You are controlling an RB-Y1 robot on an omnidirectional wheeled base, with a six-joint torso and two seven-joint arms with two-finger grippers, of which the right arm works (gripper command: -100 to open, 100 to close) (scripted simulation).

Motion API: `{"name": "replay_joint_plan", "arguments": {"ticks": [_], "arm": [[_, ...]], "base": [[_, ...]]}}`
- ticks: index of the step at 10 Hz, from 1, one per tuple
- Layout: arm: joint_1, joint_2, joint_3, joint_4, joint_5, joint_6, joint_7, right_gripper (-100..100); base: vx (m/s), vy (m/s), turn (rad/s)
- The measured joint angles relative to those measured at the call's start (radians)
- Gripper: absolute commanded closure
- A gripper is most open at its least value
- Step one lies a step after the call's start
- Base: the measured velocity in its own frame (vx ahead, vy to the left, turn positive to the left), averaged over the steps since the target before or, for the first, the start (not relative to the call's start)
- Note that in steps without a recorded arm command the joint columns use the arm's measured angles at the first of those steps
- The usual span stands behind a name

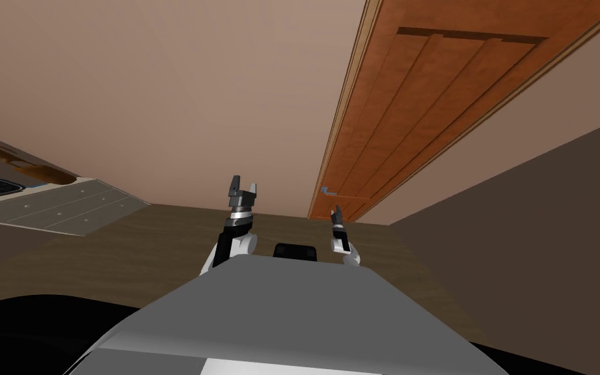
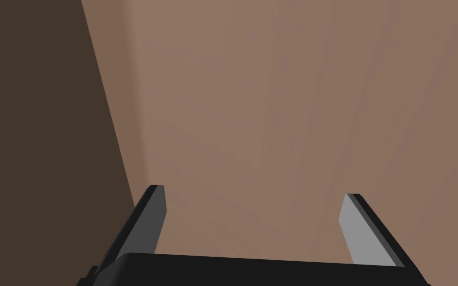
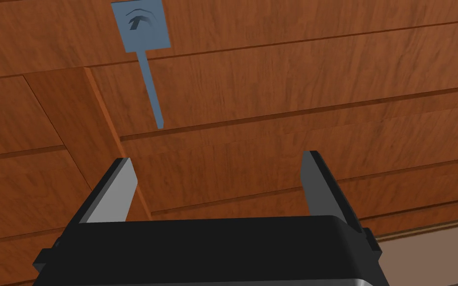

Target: Pull the door open

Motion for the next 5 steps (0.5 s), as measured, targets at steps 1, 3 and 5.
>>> {"name": "replay_joint_plan", "arguments": {"ticks": [1, 3, 5], "arm": [[-0.005, -0.002, -0.001, 0.019, -0.003, -0.003, 0.001, -100], [-0.016, -0.008, -0.003, 0.065, -0.008, -0.01, 0.0, -100], [-0.039, -0.01, -0.007, 0.127, -0.014, -0.024, 0.004, -100]], "base": [[0.075, -0.054, 0.108], [0.067, -0.045, 0.094], [0.074, -0.054, 0.109]]}}
